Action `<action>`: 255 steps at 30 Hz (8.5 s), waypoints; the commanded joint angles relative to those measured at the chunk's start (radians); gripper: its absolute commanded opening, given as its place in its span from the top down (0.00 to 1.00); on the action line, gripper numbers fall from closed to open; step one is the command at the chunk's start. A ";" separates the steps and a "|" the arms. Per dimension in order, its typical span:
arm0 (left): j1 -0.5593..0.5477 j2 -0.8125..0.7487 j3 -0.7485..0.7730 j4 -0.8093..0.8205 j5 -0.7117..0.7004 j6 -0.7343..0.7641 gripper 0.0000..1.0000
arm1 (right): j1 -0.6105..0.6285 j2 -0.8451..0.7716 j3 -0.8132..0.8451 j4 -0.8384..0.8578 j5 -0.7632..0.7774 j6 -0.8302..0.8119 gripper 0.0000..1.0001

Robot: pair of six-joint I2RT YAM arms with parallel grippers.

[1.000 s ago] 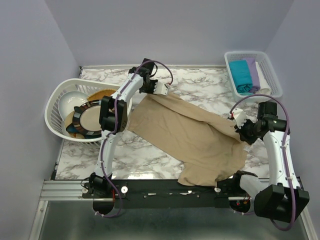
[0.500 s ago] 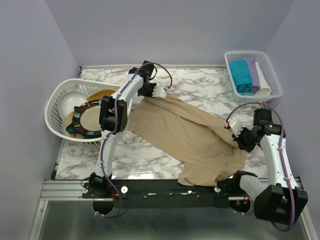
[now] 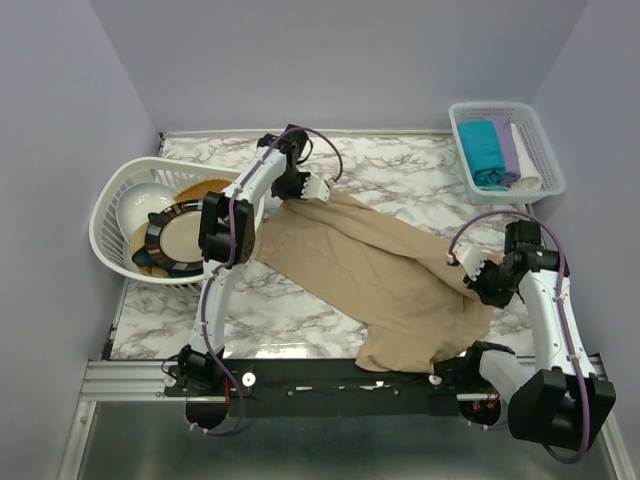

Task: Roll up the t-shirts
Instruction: Fold the T-shirt at the center of the board.

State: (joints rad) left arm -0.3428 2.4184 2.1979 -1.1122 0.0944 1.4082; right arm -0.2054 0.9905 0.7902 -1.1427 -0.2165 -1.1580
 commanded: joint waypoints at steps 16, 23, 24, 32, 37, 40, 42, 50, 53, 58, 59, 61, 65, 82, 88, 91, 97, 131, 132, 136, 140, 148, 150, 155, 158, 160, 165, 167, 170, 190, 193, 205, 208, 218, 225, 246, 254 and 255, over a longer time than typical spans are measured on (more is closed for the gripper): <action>-0.028 0.050 0.204 0.216 0.001 -0.576 0.51 | -0.103 0.410 0.348 0.081 -0.072 0.218 0.45; -0.032 0.090 0.200 0.305 0.004 -0.773 0.82 | -0.103 0.531 0.340 0.190 -0.035 0.265 0.52; -0.033 0.102 0.213 0.301 0.001 -0.788 0.85 | -0.103 0.543 0.345 0.195 -0.020 0.268 0.53; -0.038 0.159 0.212 0.284 -0.035 -0.821 0.97 | -0.104 0.629 0.353 0.267 0.075 0.277 0.62; -0.038 0.183 0.214 0.279 -0.061 -0.825 0.98 | -0.104 0.703 0.340 0.294 0.123 0.290 0.66; -0.038 0.194 0.214 0.262 -0.074 -0.824 0.99 | -0.106 0.741 0.330 0.336 0.172 0.285 0.66; -0.036 0.196 0.207 0.258 -0.085 -0.824 0.99 | -0.111 0.769 0.330 0.363 0.206 0.285 0.67; -0.021 0.202 0.197 0.244 -0.116 -0.850 1.00 | -0.225 0.876 0.471 0.342 0.244 0.317 0.70; -0.019 0.202 0.197 0.233 -0.116 -0.858 1.00 | -0.264 0.907 0.511 0.337 0.259 0.314 0.70; -0.019 0.188 0.175 0.236 -0.114 -0.883 1.00 | -0.270 0.904 0.521 0.339 0.232 0.328 0.67; -0.019 0.182 0.169 0.250 -0.113 -0.890 1.00 | -0.270 0.907 0.535 0.327 0.226 0.346 0.66; -0.019 0.160 0.157 0.268 -0.119 -0.905 1.00 | -0.270 0.904 0.538 0.324 0.221 0.356 0.66; -0.019 0.078 0.143 0.334 -0.102 -0.974 1.00 | -0.270 0.820 0.532 0.313 0.174 0.362 0.66; -0.025 0.068 0.158 0.222 0.099 -0.983 1.00 | -0.143 0.775 0.503 0.311 0.074 0.241 0.82; -0.024 0.119 0.163 0.201 0.091 -1.052 1.00 | -0.103 0.813 0.420 0.402 0.160 0.152 0.85; -0.024 0.163 0.210 0.169 0.070 -1.078 1.00 | -0.092 0.844 0.414 0.443 0.193 0.127 0.87; -0.024 0.195 0.210 0.150 0.027 -1.080 1.00 | -0.072 0.924 0.406 0.578 0.304 0.047 0.87; -0.021 -0.255 -0.069 0.210 0.137 -1.252 0.60 | -0.026 0.795 0.590 0.215 -0.109 0.164 0.53; -0.021 -0.262 -0.085 0.206 0.154 -1.250 0.59 | -0.026 0.812 0.601 0.207 -0.116 0.164 0.53; -0.021 -0.283 -0.116 0.196 0.180 -1.255 0.56 | -0.008 0.881 0.659 0.181 -0.138 0.147 0.52; -0.021 -0.304 -0.138 0.189 0.185 -1.255 0.56 | 0.018 0.933 0.705 0.182 -0.132 0.123 0.52; -0.019 -0.338 -0.208 0.183 0.160 -1.229 0.55 | 0.040 1.008 0.765 0.150 -0.118 0.101 0.51; -0.018 -0.340 -0.211 0.180 0.157 -1.224 0.55 | 0.041 1.013 0.764 0.133 -0.119 0.098 0.51; -0.016 -0.320 -0.196 0.173 0.157 -1.221 0.55 | 0.041 0.988 0.735 0.101 -0.130 0.075 0.51; -0.016 -0.305 -0.173 0.169 0.163 -1.221 0.55 | 0.041 0.976 0.730 0.080 -0.145 0.066 0.50; -0.016 -0.295 -0.156 0.164 0.168 -1.223 0.55 | 0.041 0.978 0.733 0.074 -0.147 0.066 0.50; -0.016 -0.280 -0.139 0.160 0.172 -1.226 0.55 | 0.041 1.010 0.765 0.043 -0.149 0.067 0.50; -0.016 -0.278 -0.139 0.160 0.169 -1.224 0.55 | 0.041 1.027 0.768 0.037 -0.143 0.066 0.50; -0.016 -0.280 -0.144 0.160 0.165 -1.220 0.55 | 0.041 1.036 0.770 0.038 -0.133 0.063 0.51; -0.016 -0.285 -0.164 0.166 0.169 -1.216 0.55 | 0.100 0.878 0.606 0.003 -0.202 0.096 0.90; -0.016 -0.283 -0.170 0.166 0.180 -1.220 0.55 | 0.119 0.838 0.557 0.009 -0.204 0.115 0.92; -0.016 -0.274 -0.190 0.166 0.195 -1.218 0.55 | 0.230 0.769 0.468 -0.029 -0.261 0.162 0.86; -0.015 -0.272 -0.193 0.164 0.199 -1.216 0.55 | 0.247 0.774 0.489 -0.043 -0.288 0.179 0.84; -0.015 -0.251 -0.179 0.169 0.199 -1.216 0.55 | 0.305 0.850 0.728 -0.193 -0.481 0.234 0.68; -0.015 -0.217 -0.155 0.163 0.185 -1.197 0.55 | 0.253 0.729 0.621 0.061 -0.322 0.354 0.62; -0.013 -0.084 -0.110 0.212 0.166 -1.275 0.68 | 0.063 0.763 0.457 0.498 0.291 0.324 0.75; -0.013 -0.055 -0.130 0.219 0.137 -1.258 0.69 | 0.055 0.850 0.432 0.589 0.370 0.276 0.75; -0.013 -0.051 -0.127 0.216 0.133 -1.258 0.69 | 0.054 0.861 0.434 0.590 0.374 0.271 0.75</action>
State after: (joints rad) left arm -0.3611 2.3314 2.0659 -0.9062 0.2573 0.1482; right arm -0.1459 1.7905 1.2198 -0.6308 0.0792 -0.8425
